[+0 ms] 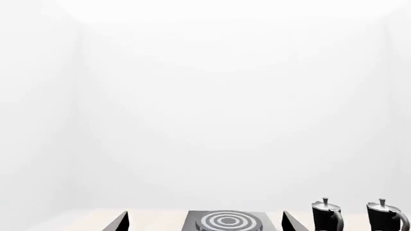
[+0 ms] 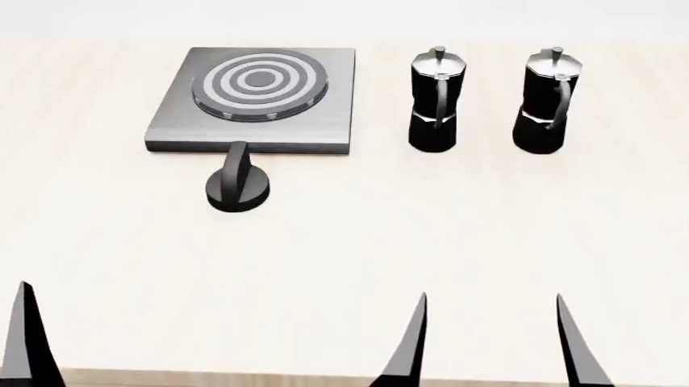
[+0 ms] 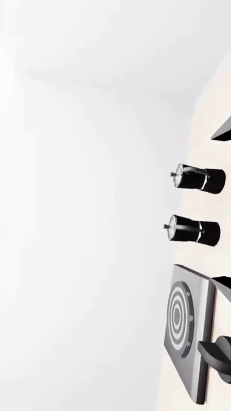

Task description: Turn off the stove.

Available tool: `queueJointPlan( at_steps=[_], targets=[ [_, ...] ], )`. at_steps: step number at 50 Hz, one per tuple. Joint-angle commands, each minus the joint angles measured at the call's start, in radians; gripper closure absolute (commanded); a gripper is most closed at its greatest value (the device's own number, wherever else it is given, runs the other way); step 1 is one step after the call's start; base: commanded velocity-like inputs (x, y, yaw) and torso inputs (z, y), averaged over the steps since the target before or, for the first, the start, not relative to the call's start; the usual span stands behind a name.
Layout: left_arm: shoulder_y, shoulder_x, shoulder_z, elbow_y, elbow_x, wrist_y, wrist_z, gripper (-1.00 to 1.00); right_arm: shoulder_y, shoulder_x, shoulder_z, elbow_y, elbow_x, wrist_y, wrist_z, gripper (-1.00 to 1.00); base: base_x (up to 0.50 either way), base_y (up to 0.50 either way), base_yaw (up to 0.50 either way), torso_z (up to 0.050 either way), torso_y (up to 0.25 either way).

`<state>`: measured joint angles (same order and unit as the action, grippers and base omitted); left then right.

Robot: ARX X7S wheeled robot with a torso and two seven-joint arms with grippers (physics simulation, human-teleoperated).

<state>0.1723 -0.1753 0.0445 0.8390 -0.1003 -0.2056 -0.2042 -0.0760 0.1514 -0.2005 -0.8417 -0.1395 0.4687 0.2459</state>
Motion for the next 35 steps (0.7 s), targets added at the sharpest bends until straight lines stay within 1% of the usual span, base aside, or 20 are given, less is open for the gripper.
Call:
queueJointPlan(
  at_steps=[1, 7, 10, 35],
  targets=[
    [0.011, -0.012, -0.008, 0.057, -0.023, -0.024, -0.014, -1.0, -0.004, 0.011, -0.016, -0.037, -0.008, 0.009, 0.01, -1.0, 0.0, 0.0, 0.0, 0.0, 0.0],
    [0.013, -0.016, -0.006, 0.059, -0.028, -0.02, -0.017, -1.0, -0.012, 0.018, -0.016, -0.043, -0.006, -0.013, 0.019, -1.0, 0.02, 0.0, 0.0, 0.0, 0.0],
    [0.013, -0.018, -0.003, 0.055, -0.027, -0.017, -0.019, -1.0, -0.016, 0.021, -0.013, -0.041, 0.0, -0.027, 0.022, -1.0, 0.27, 0.0, 0.0, 0.0, 0.0],
    [0.003, -0.034, 0.011, 0.049, -0.033, -0.022, -0.04, -1.0, -0.011, 0.039, -0.014, -0.047, 0.033, -0.027, 0.035, -1.0, 0.46, 0.0, 0.0, 0.0, 0.0]
  ],
)
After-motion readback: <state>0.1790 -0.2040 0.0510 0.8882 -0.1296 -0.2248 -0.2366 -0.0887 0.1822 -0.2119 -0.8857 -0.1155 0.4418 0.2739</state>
